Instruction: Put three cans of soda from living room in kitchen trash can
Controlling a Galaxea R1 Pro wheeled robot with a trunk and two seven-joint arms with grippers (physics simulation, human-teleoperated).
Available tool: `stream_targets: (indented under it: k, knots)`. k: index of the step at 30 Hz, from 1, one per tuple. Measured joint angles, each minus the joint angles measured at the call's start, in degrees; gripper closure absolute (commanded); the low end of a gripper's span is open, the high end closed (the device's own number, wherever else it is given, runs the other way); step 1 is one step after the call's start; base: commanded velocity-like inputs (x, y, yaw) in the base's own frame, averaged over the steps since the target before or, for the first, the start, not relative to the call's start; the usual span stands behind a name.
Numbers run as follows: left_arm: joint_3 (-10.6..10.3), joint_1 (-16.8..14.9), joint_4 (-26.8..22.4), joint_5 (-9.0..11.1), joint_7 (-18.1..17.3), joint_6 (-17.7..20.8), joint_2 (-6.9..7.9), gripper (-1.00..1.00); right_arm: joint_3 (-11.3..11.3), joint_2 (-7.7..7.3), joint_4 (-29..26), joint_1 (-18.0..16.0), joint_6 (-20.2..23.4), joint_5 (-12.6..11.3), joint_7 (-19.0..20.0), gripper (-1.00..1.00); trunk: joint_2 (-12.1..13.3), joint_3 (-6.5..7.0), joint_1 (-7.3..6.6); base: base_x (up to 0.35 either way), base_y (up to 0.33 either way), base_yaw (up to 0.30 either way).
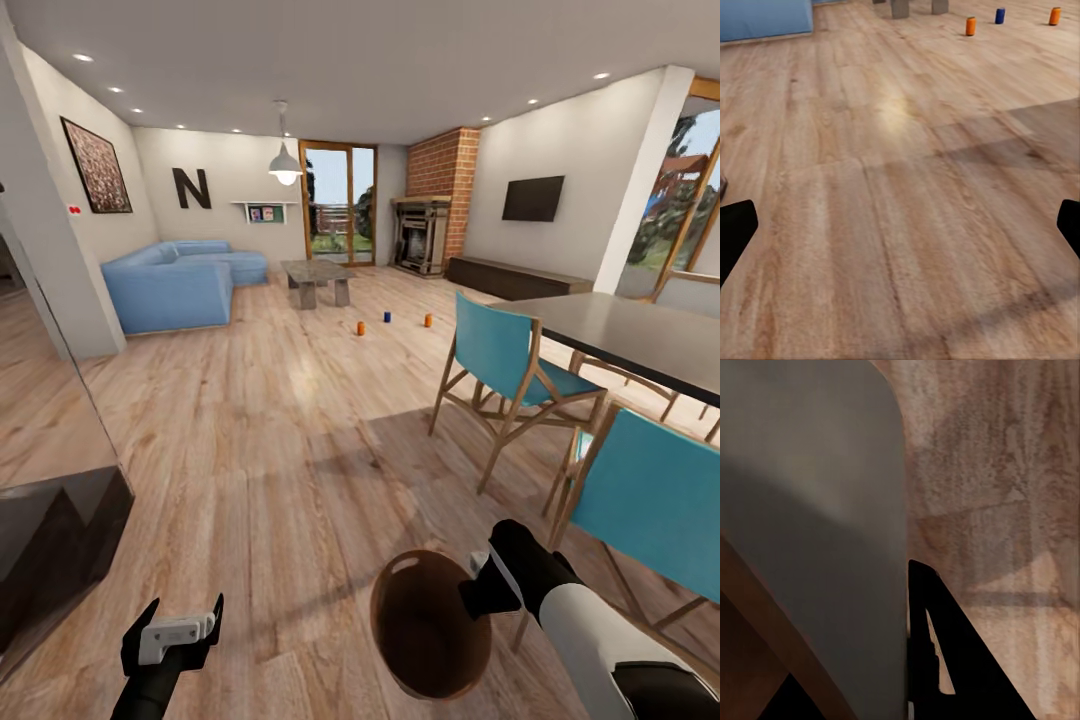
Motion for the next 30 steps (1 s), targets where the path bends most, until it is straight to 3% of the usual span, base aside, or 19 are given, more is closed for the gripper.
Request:
stream_targets:
  k: [10, 20, 30]
  knots:
    - [0.0, 0.0, 0.0, 0.0, -0.1, 0.3, 0.00, -1.00, 0.0, 0.01, 0.0, 0.0, 0.0, -0.1, 0.0, 1.00, 0.0, 0.00, 0.00, 0.277, 0.139, 0.018]
    - [0.0, 0.0, 0.0, 0.0, -0.1, 0.1, 0.00, -1.00, -0.1, 0.04, 0.0, 0.0, 0.1, -0.7, 0.0, 1.00, 0.0, 0.00, 0.00, 0.283, 0.132, 0.192]
    - [0.0, 0.0, 0.0, 0.0, -0.1, 0.1, 0.00, -1.00, 0.0, 0.02, -0.3, 0.0, 0.1, -0.8, 0.5, 1.00, 0.0, 0.00, 0.00, 0.297, 0.068, 0.014]
